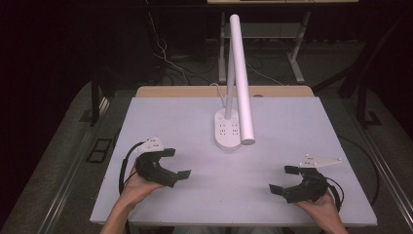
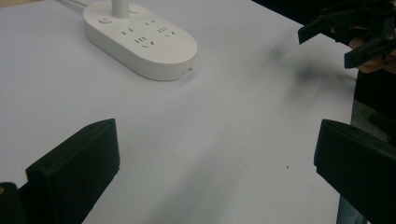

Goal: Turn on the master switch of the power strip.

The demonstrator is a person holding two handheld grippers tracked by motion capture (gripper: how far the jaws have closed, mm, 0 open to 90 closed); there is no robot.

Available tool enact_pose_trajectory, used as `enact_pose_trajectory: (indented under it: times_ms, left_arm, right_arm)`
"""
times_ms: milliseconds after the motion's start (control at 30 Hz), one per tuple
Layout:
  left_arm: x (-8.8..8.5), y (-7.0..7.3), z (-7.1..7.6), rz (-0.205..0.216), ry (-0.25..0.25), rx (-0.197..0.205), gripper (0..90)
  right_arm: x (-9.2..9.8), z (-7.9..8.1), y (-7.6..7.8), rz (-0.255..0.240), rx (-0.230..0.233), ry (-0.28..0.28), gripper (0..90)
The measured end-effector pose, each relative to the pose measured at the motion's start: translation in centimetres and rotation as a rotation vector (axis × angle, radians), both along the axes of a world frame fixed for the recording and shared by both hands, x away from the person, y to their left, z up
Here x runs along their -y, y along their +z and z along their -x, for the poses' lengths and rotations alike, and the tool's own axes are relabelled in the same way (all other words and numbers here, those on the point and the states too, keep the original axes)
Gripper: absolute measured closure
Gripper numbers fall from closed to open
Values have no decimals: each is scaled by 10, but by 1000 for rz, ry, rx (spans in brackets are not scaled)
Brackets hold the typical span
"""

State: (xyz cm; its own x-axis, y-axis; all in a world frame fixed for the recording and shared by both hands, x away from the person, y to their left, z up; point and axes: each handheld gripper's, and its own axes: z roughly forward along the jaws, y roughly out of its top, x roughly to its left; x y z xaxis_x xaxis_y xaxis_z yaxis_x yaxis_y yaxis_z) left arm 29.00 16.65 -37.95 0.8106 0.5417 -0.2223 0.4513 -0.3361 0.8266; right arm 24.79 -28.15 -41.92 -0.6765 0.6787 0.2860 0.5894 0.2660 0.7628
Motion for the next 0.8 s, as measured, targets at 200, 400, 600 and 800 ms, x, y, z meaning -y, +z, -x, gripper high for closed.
enact_pose_trajectory:
  times_ms: [200,400,600,800]
  left_arm:
    - [3,2,-8,-7,-2,-4,0]
    - [6,4,-17,-13,2,-8,0]
    - [9,8,-25,-24,-2,-6,0]
    - [13,15,-33,-29,-12,1,0]
  right_arm:
    - [0,0,0,-2,0,-2,0]
    - [0,0,0,-2,0,2,0]
    - [0,0,0,2,0,4,0]
    - [0,0,0,3,0,3,0]
